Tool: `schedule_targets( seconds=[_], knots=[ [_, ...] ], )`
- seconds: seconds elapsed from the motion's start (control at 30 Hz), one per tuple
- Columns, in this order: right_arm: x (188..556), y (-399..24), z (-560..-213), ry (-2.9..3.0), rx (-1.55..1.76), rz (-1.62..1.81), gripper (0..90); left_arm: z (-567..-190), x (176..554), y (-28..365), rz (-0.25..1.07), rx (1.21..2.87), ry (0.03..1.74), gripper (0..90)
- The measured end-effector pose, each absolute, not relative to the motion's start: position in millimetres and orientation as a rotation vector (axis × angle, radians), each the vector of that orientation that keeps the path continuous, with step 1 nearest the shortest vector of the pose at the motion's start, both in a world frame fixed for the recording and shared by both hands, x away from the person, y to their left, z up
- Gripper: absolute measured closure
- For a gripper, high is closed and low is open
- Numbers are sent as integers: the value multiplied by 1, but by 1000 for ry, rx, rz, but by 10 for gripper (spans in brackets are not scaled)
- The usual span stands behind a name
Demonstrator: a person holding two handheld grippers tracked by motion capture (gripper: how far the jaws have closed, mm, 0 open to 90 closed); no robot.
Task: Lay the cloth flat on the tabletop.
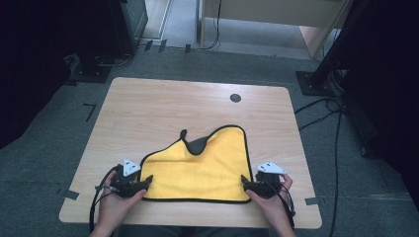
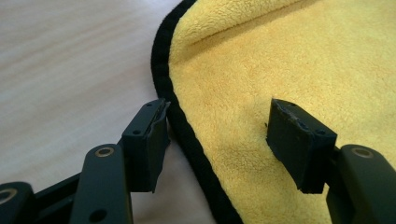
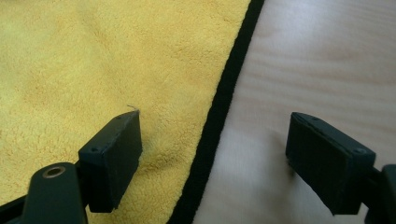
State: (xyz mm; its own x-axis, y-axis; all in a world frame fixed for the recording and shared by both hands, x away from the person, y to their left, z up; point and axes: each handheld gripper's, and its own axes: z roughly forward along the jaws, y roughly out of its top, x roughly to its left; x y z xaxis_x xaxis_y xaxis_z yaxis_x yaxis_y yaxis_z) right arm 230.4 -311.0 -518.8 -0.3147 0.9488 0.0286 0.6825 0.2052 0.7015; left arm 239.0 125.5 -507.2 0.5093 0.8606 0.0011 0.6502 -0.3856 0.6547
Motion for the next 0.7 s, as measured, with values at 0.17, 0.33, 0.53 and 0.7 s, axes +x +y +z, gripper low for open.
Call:
schedule_targets(
  seconds=[0.17, 0.33, 0.53, 0.7],
  knots=[
    [205, -319, -518, 2087, 1521, 872, 187, -506, 234, 122, 388, 2189, 1143, 361],
    [215, -325, -507, 2089, 1495, 950, 236, -485, 267, 121, 338, 2054, 1104, 363],
    [259, -319, -489, 2050, 1459, 991, 426, -483, 336, 83, 233, 2073, 1126, 417],
    [306, -320, -499, 2008, 1522, 947, 466, -499, 362, 49, 207, 2184, 1123, 462]
  ],
)
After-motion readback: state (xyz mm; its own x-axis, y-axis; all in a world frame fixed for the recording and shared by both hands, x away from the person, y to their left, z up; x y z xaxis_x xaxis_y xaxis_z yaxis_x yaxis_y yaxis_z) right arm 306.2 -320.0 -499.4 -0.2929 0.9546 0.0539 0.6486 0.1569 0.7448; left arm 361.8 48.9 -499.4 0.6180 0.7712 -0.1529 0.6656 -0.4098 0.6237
